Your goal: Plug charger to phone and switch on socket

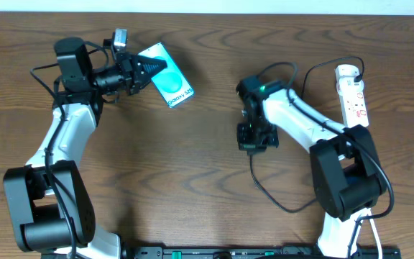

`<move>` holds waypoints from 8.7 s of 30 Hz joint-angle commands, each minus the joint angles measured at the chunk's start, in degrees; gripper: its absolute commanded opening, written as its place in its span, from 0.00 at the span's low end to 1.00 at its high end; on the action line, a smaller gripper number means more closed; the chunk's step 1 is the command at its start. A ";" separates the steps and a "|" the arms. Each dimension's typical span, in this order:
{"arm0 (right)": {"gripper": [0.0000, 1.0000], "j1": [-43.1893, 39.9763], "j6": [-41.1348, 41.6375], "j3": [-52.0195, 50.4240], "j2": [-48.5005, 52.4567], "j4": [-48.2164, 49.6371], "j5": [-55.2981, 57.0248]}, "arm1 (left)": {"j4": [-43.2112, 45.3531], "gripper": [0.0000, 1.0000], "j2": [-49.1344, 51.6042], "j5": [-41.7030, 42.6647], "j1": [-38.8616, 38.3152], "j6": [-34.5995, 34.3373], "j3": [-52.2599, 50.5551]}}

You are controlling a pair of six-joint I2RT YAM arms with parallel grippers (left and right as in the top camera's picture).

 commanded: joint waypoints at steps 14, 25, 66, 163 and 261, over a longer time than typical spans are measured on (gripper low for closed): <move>0.01 -2.75 -51.71 10.47 0.09 -14.80 -48.61 | 1.84 0.07 0.11 11.52 5.68 0.46 0.42; 0.01 -2.62 -56.50 10.47 0.09 -13.55 -63.80 | 11.52 0.07 0.11 11.87 4.50 -9.46 0.42; 0.01 -0.83 -55.76 10.47 0.09 -4.66 -72.96 | 36.24 0.07 0.11 8.28 -2.12 -20.72 0.42; 0.01 -1.70 -53.22 10.47 0.09 -2.97 -70.93 | 26.77 0.07 0.28 10.47 -4.87 -10.38 0.42; 0.01 -1.99 -52.78 10.47 0.09 -2.95 -70.47 | 16.59 0.07 0.55 5.66 -4.50 -8.31 0.42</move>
